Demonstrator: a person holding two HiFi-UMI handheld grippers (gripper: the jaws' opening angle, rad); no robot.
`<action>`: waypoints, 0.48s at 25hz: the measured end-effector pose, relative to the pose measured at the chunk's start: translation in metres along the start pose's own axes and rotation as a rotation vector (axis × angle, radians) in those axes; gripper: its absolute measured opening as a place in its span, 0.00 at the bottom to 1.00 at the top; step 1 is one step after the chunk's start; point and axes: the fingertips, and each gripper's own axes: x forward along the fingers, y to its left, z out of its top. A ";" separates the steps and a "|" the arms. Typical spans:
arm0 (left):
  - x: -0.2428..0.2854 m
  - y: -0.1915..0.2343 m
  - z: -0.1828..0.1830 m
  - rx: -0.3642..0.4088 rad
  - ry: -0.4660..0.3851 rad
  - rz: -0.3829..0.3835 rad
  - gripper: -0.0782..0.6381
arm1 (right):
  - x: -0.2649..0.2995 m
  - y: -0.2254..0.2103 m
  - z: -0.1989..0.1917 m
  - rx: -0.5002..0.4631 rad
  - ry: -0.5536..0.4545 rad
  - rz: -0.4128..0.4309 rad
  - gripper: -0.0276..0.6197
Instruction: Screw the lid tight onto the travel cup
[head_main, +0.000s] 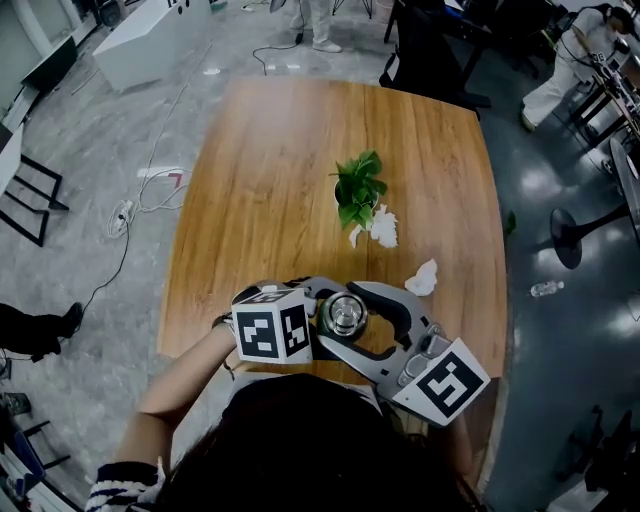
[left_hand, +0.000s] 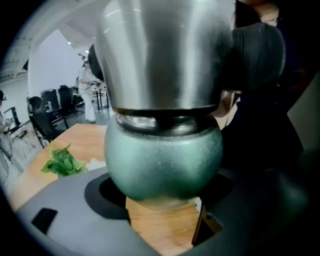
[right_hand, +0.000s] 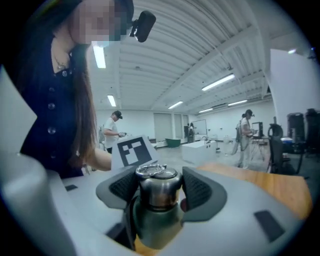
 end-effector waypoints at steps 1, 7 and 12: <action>0.000 0.006 -0.001 -0.026 0.007 0.046 0.65 | 0.001 -0.004 0.000 -0.003 -0.002 -0.052 0.47; -0.006 0.019 -0.005 -0.073 0.014 0.133 0.65 | -0.002 -0.006 0.006 0.094 -0.036 -0.073 0.47; -0.007 -0.009 -0.001 0.019 -0.010 -0.057 0.65 | -0.007 0.010 0.002 0.073 0.007 0.096 0.47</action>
